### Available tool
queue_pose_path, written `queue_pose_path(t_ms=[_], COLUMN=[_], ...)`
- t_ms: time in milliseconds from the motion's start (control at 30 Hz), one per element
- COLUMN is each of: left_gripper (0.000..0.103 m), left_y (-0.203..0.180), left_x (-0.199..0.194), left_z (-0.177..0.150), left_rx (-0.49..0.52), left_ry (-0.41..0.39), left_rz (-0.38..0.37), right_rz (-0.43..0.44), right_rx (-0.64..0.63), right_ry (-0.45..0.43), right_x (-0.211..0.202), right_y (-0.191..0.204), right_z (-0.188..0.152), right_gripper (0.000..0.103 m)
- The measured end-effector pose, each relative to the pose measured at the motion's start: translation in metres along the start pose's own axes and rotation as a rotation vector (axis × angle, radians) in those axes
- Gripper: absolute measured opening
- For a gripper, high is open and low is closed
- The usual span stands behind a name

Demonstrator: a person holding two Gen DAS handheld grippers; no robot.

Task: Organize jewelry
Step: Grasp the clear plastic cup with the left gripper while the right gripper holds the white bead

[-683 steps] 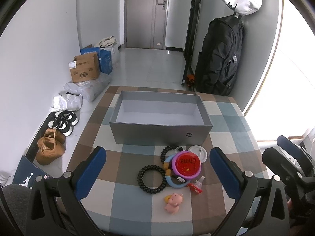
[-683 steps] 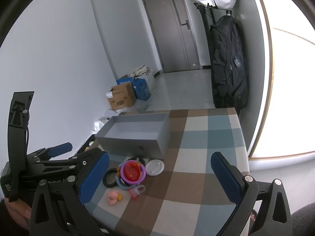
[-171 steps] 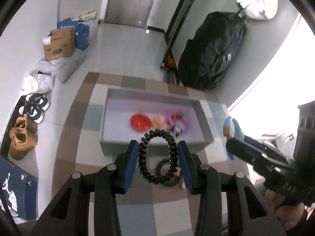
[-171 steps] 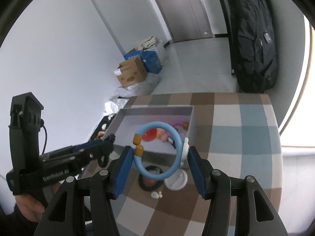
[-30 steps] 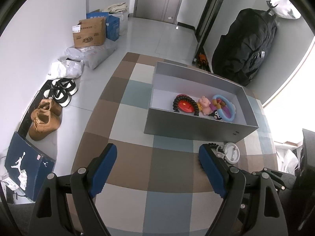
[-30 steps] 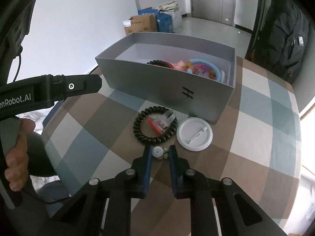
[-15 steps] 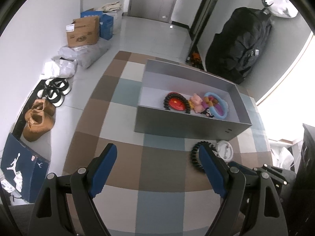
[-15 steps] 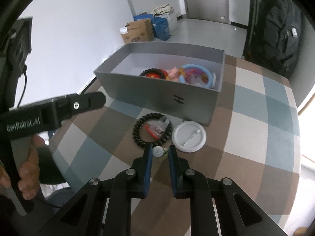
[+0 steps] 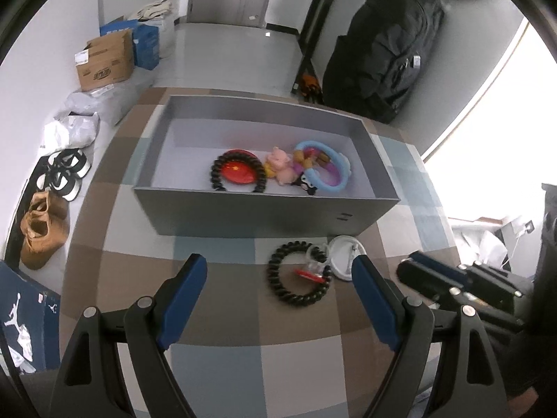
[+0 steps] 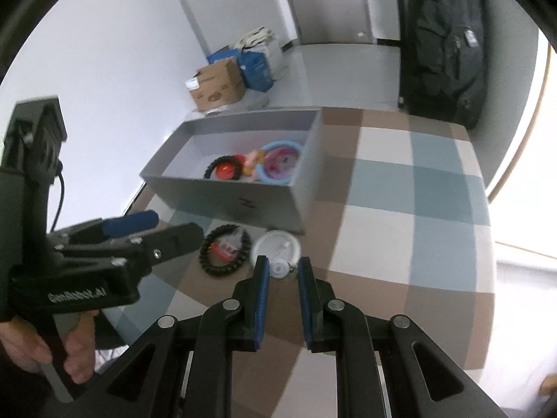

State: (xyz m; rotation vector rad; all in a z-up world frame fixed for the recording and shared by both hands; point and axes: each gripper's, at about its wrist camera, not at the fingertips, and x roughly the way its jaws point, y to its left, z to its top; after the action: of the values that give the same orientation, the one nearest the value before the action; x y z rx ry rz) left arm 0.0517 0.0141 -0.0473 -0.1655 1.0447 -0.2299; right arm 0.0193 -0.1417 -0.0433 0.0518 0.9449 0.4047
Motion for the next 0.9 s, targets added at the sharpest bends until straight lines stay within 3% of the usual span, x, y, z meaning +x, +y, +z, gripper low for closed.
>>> queue_pose_path(t_ms=[500, 900], left_gripper=[0.081, 0.042], left_y=[-0.027, -0.036], left_x=[0.015, 0.027], left_z=[0.002, -0.004], left_rx=[0.088, 0.137], left_ry=[0.017, 0.067], left_rz=[0.021, 0.061], right_rz=[0.003, 0.015], right_rx=[0.057, 0.081], right_ry=[-0.04, -0.052], right_x=[-0.021, -0.028], right_y=[-0.024, -0.033], right_z=[0.0, -0.001], right_gripper=[0.015, 0.016])
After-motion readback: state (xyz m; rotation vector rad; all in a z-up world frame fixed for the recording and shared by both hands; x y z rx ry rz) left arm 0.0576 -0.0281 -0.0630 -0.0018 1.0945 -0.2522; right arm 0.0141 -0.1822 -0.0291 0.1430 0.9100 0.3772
